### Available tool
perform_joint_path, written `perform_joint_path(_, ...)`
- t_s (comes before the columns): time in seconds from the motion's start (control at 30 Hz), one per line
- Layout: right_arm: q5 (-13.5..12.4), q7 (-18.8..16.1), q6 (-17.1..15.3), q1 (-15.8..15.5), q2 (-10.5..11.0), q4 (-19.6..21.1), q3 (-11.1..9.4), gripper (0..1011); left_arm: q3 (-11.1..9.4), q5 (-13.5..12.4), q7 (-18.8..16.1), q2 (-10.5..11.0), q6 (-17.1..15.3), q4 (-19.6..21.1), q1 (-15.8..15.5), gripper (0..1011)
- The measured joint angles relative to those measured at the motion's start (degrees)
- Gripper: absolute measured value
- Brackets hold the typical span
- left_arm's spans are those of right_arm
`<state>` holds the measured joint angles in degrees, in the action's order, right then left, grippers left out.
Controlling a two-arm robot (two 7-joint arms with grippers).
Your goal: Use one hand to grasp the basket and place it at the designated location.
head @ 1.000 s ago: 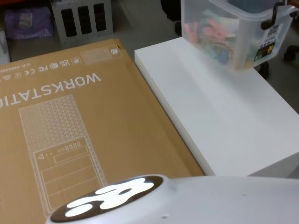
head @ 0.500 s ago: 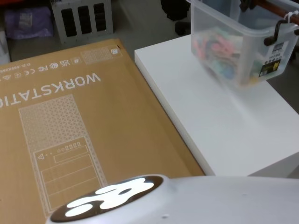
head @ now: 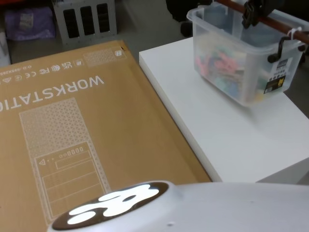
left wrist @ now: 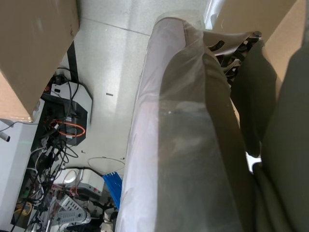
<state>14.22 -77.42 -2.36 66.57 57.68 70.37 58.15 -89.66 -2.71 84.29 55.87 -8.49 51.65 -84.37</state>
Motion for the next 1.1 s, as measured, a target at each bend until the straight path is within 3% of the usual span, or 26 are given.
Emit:
perform_joint_path(0.3,0.97,0.2,-1.74,-1.83,-1.31,0.33,-0.04,237,0.0,0.0,0.0,0.0,0.0,-0.01,0.0,0)
perform_joint_path(0.67,2.59,-0.2,-2.39,-2.55,-3.66,-3.11,-0.17,237,0.0,0.0,0.0,0.0,0.0,0.0,0.0,0)
perform_joint_path(1.1,2.5,-2.95,1.02,-2.67,-5.67,-6.79,-0.21,237,0.0,0.0,0.0,0.0,0.0,0.0,0.0,0)
